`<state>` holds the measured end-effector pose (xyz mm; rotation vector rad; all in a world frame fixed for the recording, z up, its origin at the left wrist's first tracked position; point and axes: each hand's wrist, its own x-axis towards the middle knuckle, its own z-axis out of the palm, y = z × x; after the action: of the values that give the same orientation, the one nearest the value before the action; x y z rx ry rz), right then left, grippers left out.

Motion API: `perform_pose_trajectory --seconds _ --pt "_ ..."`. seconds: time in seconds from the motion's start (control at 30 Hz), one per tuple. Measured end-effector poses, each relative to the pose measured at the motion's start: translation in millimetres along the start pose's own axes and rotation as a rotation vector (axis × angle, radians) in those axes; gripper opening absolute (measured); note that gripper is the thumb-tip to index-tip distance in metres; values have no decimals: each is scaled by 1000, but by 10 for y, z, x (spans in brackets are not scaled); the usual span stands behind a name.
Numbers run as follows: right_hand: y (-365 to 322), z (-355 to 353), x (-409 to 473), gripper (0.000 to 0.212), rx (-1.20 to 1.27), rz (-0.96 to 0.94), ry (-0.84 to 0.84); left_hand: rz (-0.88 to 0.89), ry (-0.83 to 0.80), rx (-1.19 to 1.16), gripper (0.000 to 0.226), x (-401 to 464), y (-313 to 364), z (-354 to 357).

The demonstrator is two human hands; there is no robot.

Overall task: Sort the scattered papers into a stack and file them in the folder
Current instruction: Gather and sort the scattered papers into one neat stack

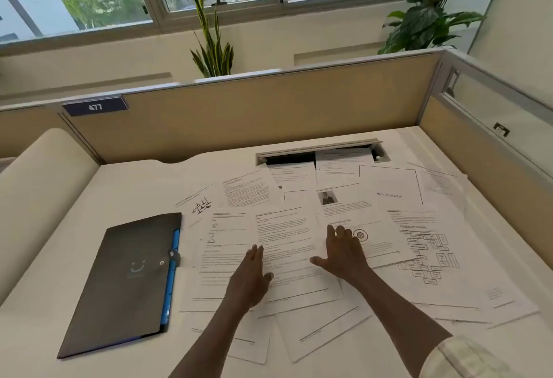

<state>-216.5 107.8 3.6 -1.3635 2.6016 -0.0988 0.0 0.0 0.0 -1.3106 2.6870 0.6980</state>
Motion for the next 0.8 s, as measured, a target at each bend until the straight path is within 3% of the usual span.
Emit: perform_pose_trajectory --seconds 0.1,0.23,0.4,0.63,0.7,0.8 --pt "-26 129 -16 111 57 93 -112 -53 -99 22 82 -17 -1 114" --pt "-103 240 4 109 121 170 -127 -96 -139 36 76 -6 11 267" --pt "-243 177 117 80 324 310 -142 -96 -101 -24 77 26 18 358" --pt "-341 244 140 38 464 359 -131 -61 -92 -13 75 42 -6 424" --pt "-297 259 127 36 540 361 -113 -79 -71 -71 80 41 -13 418" --pt "-171 241 119 50 687 333 -90 -163 55 -278 89 74 -1 353"
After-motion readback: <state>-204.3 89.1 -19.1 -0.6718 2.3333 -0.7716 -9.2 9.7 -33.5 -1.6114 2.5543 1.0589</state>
